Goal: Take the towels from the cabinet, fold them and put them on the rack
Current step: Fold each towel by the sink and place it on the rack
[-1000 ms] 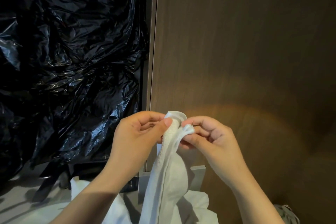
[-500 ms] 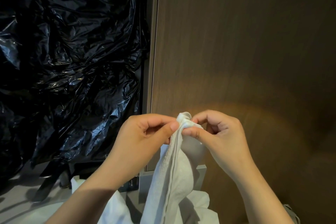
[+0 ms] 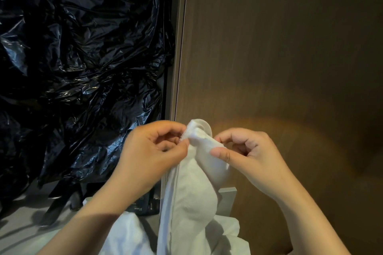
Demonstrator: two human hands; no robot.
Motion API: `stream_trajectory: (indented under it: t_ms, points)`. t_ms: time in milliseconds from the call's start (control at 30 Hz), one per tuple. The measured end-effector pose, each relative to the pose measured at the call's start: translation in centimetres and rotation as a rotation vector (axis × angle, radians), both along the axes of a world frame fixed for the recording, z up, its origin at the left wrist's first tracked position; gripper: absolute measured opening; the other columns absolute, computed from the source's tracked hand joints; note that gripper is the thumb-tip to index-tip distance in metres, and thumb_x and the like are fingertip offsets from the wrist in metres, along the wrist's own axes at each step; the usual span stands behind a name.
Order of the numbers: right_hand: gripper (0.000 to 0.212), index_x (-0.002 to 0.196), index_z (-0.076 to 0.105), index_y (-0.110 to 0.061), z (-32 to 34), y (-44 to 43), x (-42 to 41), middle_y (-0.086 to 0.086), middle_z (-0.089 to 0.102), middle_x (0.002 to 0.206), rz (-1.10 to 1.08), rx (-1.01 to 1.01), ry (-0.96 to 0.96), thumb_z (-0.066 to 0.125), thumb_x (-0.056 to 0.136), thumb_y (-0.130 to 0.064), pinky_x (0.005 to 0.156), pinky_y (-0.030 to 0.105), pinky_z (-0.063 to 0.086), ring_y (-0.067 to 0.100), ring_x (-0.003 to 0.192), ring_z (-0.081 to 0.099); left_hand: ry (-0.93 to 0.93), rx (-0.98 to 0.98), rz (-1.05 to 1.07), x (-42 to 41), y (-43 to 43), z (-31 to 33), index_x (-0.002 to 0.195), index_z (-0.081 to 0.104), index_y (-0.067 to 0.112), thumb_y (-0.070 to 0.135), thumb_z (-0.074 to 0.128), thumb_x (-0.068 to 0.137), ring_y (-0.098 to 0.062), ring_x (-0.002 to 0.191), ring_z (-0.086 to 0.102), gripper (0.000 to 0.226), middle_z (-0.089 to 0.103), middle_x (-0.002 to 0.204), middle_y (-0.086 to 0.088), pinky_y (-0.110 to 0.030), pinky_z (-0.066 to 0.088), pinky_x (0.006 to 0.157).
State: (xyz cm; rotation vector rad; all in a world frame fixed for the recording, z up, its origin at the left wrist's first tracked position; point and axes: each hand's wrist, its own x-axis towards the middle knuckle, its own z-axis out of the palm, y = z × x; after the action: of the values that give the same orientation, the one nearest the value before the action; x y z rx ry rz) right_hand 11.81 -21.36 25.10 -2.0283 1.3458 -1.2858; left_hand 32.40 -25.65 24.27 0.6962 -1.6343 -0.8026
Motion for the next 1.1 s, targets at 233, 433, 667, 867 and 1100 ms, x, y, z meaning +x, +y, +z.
stream_trajectory:
  t_ms: [233,433,667,867,1100]
  points:
    - [0.016,0.09,0.072,-0.034,-0.5,-0.2,0.1,-0.017,0.065,0.086,-0.036,-0.086,0.155,0.064,0.087,-0.047,0.062,0.016,0.048,0.014,0.083,0.061,-0.067,0.077,-0.053,0.9,-1.1,0.0,0.089,0.075,0.021,0.027,0.078,0.073,-0.03,0.076,0.07,0.018,0.074,0.082,-0.006,-0.037,0.061,0.069]
    - [0.022,0.08,0.065,-0.042,-0.9,-0.2,-0.2,-0.021,0.064,0.082,-0.041,-0.096,0.219,0.057,0.085,-0.062,0.061,0.014,0.049,0.011,0.081,0.063,-0.053,-0.026,0.126,1.0,-1.7,0.1,0.083,0.074,0.027,0.031,0.076,0.075,-0.028,0.068,0.065,0.009,0.071,0.076,-0.002,-0.033,0.057,0.062]
    - [0.037,0.079,0.062,-0.039,-0.1,-0.1,-3.4,-0.025,0.058,0.074,-0.234,-0.282,0.615,0.042,0.088,-0.068,0.056,0.008,0.044,0.003,0.07,0.061,-0.133,-0.026,0.302,1.8,-4.7,0.1,0.087,0.068,0.026,0.024,0.069,0.086,-0.007,0.067,0.061,0.002,0.067,0.078,0.007,-0.019,0.048,0.06]
    - [0.023,0.083,0.05,-0.039,2.2,-0.4,-4.9,-0.027,0.045,0.077,-0.31,-0.467,0.645,0.043,0.097,-0.056,0.06,0.009,0.038,-0.002,0.068,0.055,-0.134,-0.052,0.152,1.7,-4.2,0.6,0.088,0.065,0.029,0.031,0.063,0.092,-0.034,0.073,0.06,0.005,0.063,0.075,-0.012,-0.047,0.052,0.064]
    - [0.023,0.082,0.057,-0.026,6.6,-2.2,-3.7,-0.017,0.053,0.082,-0.341,-0.684,0.388,0.048,0.1,-0.039,0.073,0.01,0.033,0.004,0.082,0.052,-0.081,-0.153,0.216,0.1,-4.2,1.9,0.098,0.054,0.029,0.024,0.048,0.099,-0.005,0.058,0.048,0.009,0.055,0.077,-0.008,-0.013,0.038,0.051]
